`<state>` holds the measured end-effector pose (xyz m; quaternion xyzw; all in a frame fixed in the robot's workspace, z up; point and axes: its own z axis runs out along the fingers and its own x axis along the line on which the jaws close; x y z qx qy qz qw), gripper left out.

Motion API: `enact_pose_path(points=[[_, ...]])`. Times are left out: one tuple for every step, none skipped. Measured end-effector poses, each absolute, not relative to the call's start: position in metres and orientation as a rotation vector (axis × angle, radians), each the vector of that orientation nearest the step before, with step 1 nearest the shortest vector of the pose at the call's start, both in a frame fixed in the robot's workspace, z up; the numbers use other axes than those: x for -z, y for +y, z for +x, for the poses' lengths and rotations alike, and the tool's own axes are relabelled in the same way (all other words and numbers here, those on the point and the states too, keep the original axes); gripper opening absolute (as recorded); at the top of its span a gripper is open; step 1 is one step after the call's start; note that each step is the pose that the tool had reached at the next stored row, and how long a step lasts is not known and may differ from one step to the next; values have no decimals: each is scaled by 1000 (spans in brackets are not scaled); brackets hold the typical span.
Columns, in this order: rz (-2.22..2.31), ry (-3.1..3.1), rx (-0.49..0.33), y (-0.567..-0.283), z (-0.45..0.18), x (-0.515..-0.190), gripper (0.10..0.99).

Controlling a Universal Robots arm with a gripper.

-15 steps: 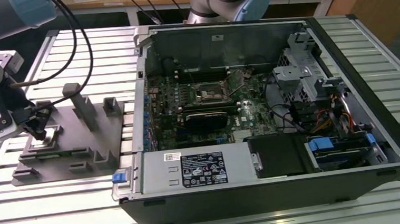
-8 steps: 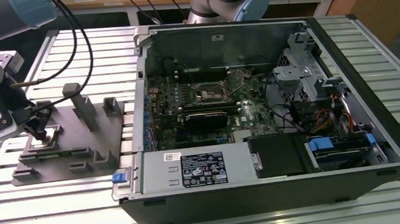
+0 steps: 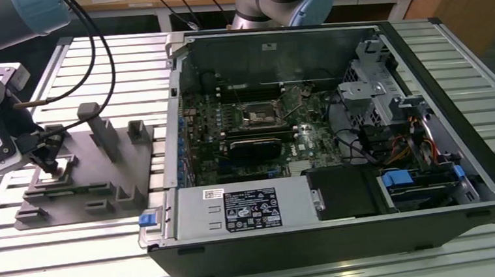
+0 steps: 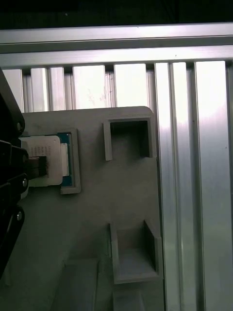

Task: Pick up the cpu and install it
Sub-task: 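Pick up the cpu and move it towards the insertion slot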

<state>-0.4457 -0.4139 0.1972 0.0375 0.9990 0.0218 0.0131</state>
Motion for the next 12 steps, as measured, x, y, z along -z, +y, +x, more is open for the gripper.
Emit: enact_pose_path(points=[[117, 3112, -68, -414, -446, -197, 106], [117, 3112, -68, -414, -446, -197, 106], [117, 3112, -68, -414, -446, -197, 106], [117, 3112, -68, -414, -446, -197, 106], [117, 3112, -68, -414, -446, -197, 114], [117, 3112, -68, -414, -446, -197, 165], [117, 3112, -68, -414, -446, -197, 231], [117, 3112, -68, -414, -446, -197, 231], [117, 3112, -68, -414, -446, -197, 290], [117, 3112, -68, -414, -446, -197, 290], [117, 3112, -68, -414, -446, -197, 349], [117, 3112, -68, -414, -446, -197, 408]])
